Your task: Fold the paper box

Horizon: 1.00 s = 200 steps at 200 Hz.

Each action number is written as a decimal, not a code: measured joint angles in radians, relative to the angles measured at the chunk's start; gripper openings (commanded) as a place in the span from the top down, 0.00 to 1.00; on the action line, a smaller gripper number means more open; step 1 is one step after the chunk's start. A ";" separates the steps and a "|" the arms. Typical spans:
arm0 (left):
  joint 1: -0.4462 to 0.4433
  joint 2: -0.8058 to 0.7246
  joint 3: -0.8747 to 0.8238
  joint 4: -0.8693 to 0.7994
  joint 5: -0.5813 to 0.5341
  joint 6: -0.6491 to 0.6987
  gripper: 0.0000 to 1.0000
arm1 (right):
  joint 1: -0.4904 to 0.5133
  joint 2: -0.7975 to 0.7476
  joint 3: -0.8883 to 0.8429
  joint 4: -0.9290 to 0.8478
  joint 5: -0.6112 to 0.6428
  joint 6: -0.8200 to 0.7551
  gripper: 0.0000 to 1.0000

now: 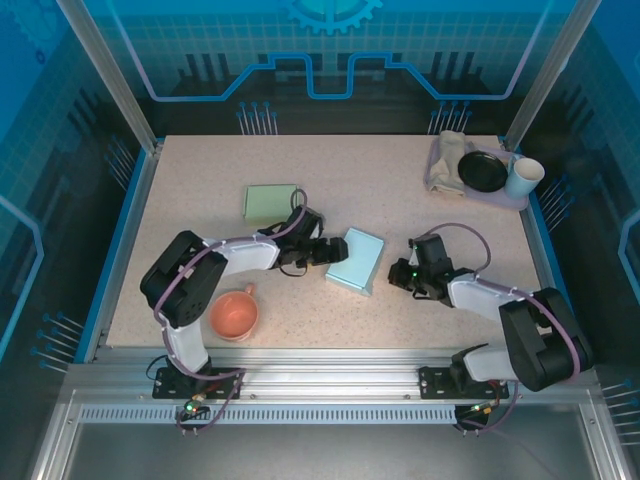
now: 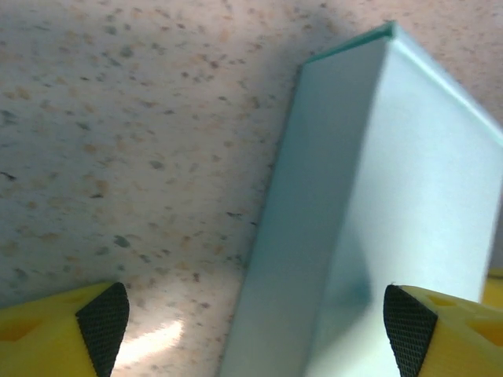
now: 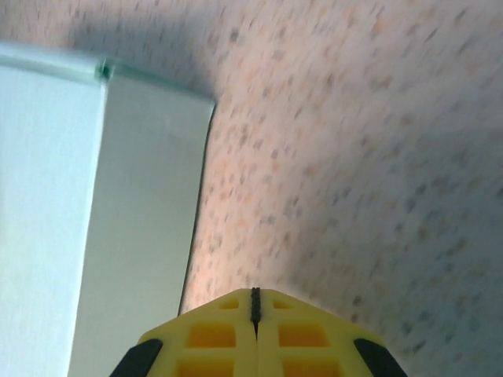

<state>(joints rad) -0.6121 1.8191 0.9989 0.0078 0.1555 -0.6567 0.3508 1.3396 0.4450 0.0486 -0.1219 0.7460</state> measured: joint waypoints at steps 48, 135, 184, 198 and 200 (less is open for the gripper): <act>-0.049 -0.012 -0.042 0.043 -0.002 -0.019 0.12 | 0.129 -0.004 -0.027 0.010 0.018 0.055 1.00; -0.090 -0.023 -0.060 0.060 -0.040 -0.053 0.12 | 0.168 0.009 -0.064 0.098 0.021 0.128 0.99; -0.121 -0.024 -0.060 0.053 -0.080 -0.053 0.12 | 0.193 -0.011 -0.071 0.084 0.025 0.138 0.98; -0.126 -0.024 -0.060 0.053 -0.089 -0.053 0.12 | 0.200 -0.035 -0.073 0.061 0.025 0.139 0.98; -0.126 -0.024 -0.060 0.052 -0.091 -0.053 0.12 | 0.200 -0.039 -0.073 0.058 0.025 0.140 0.98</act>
<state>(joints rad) -0.7380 1.7947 0.9394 0.0601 0.0647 -0.7094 0.5507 1.3006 0.3717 0.1070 -0.0967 0.8860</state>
